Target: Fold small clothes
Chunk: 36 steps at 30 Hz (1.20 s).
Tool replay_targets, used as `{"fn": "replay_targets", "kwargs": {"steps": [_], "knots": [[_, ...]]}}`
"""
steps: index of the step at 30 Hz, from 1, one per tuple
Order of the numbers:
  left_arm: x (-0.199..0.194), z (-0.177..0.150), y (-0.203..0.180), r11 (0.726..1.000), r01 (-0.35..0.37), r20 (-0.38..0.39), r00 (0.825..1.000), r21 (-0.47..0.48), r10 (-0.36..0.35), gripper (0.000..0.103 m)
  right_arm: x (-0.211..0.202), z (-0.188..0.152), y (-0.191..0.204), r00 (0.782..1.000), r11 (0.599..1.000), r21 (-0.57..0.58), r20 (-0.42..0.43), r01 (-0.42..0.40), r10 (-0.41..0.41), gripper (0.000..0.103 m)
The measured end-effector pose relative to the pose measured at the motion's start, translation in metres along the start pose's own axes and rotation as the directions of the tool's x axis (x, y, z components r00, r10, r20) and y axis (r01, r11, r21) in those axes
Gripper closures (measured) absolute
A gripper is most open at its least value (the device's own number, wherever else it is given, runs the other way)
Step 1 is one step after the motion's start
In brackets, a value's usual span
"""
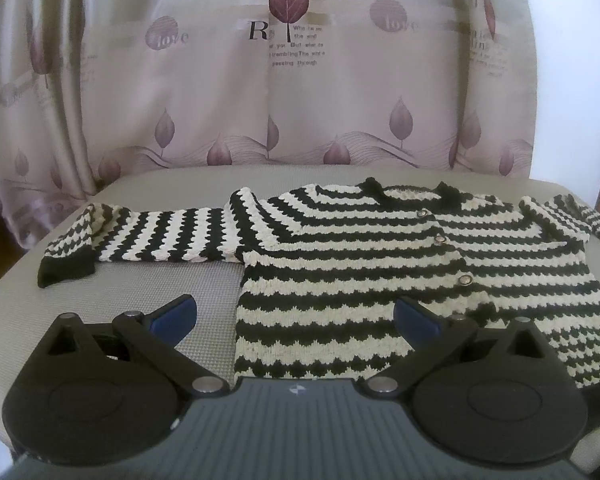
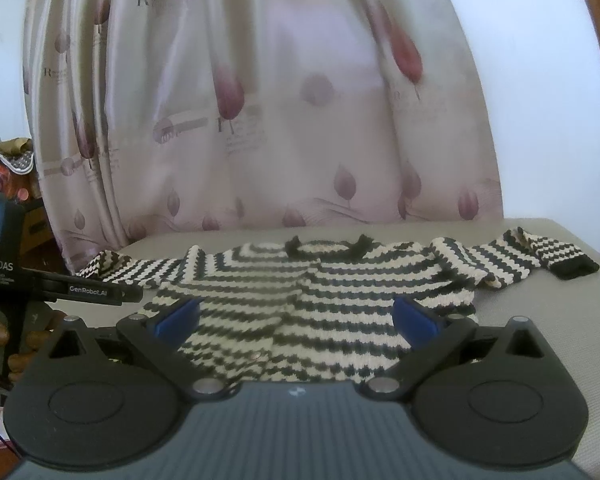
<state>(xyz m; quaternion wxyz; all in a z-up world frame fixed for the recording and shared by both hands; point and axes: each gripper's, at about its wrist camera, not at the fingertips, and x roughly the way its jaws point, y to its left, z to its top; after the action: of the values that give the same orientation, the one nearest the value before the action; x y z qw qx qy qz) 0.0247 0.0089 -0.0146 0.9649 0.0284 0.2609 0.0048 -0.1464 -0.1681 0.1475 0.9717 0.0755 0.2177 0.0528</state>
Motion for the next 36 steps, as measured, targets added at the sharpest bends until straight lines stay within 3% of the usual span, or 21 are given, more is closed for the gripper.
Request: {"fn": "replay_targets", "kwargs": {"steps": [36], "knots": [[0.030,-0.008,0.016,1.000,-0.026,-0.051,0.998,-0.016,0.025,0.000,0.018,-0.004,0.009,0.999,1.000,0.010,-0.051,-0.017,0.018,0.000]]}}
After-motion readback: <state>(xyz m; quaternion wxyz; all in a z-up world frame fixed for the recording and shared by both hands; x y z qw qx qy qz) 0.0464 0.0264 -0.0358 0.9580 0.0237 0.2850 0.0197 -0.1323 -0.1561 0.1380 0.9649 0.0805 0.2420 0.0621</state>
